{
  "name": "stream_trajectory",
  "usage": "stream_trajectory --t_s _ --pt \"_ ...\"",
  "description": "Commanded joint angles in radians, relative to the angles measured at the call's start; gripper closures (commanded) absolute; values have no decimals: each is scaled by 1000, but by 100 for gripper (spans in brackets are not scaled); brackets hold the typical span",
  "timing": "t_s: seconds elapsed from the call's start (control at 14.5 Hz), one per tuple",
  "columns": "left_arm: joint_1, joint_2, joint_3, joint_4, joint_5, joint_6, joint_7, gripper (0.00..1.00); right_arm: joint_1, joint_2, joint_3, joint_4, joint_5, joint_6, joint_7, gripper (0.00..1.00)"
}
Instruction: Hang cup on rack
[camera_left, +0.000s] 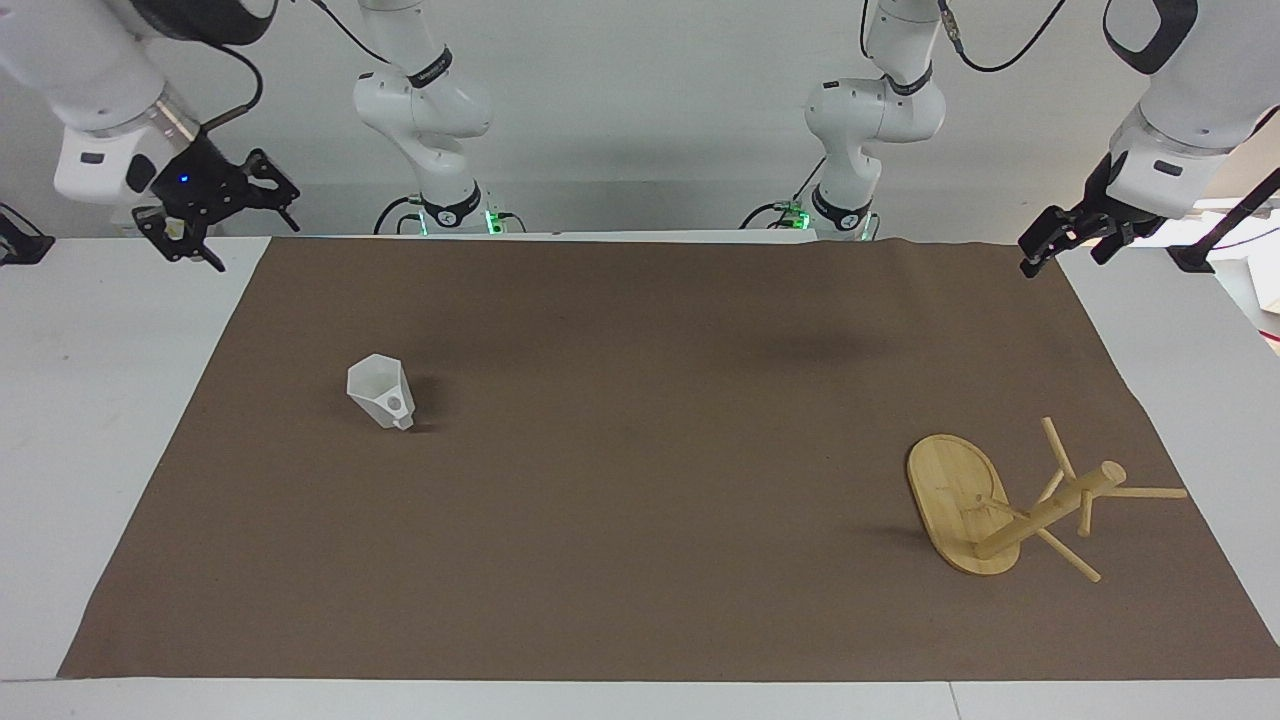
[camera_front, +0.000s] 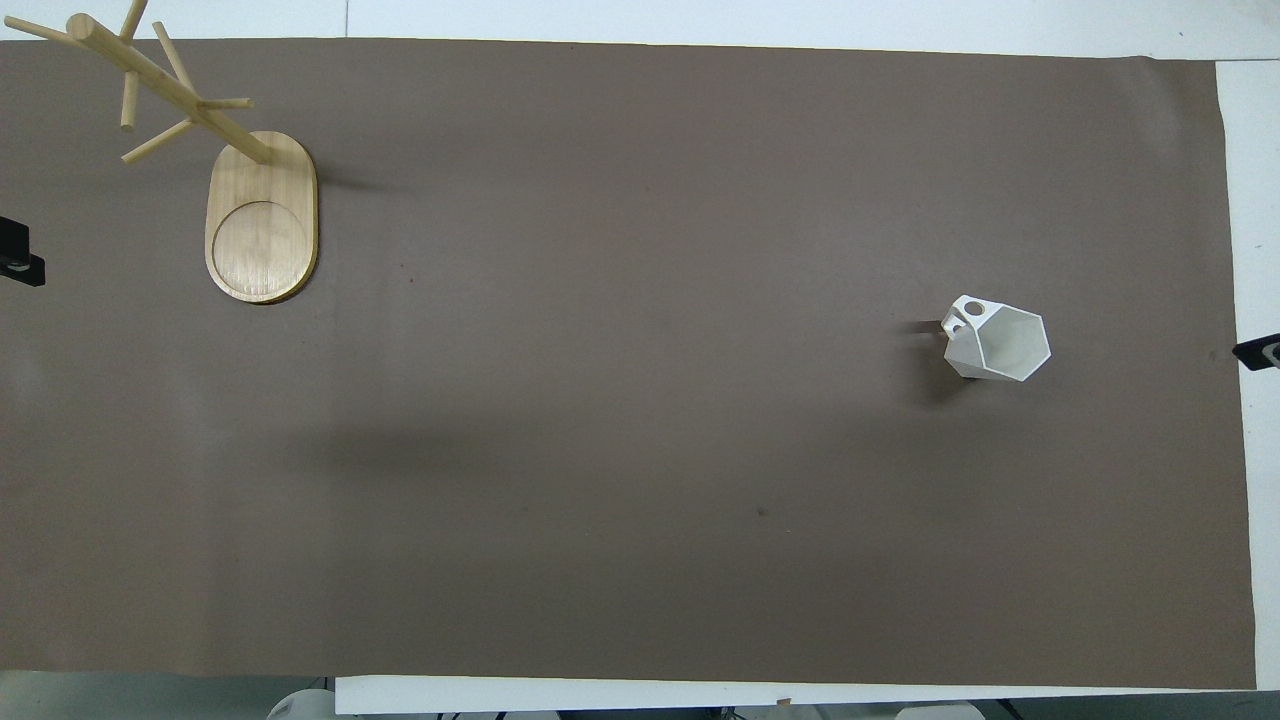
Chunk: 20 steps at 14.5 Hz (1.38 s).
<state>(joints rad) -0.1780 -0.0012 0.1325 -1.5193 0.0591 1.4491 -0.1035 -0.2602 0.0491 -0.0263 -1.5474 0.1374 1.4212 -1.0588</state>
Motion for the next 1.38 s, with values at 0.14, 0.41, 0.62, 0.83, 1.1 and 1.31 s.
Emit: stream_trajectory --t_s 0.14,0.41,0.62,0.83,1.1,1.31 --pt "-3 -22 2 -25 11 4 1 0 -180 268 6 43 288 54 -585 0" --pt "-3 -22 2 -25 11 4 1 0 -298 455 11 11 537 -14 -986 0" --pt "-3 -22 2 -25 11 4 1 0 -310 521 13 -89 631 -35 -1272 0" --pt "-3 -22 2 -25 11 4 1 0 -292 595 16 -161 729 -28 -1438 0" --pt "-3 -22 2 -25 11 4 1 0 -225 583 16 -238 764 -24 -1538 0" --pt "-3 -22 2 -25 11 4 1 0 -209 581 16 -244 765 -13 -1554 0"
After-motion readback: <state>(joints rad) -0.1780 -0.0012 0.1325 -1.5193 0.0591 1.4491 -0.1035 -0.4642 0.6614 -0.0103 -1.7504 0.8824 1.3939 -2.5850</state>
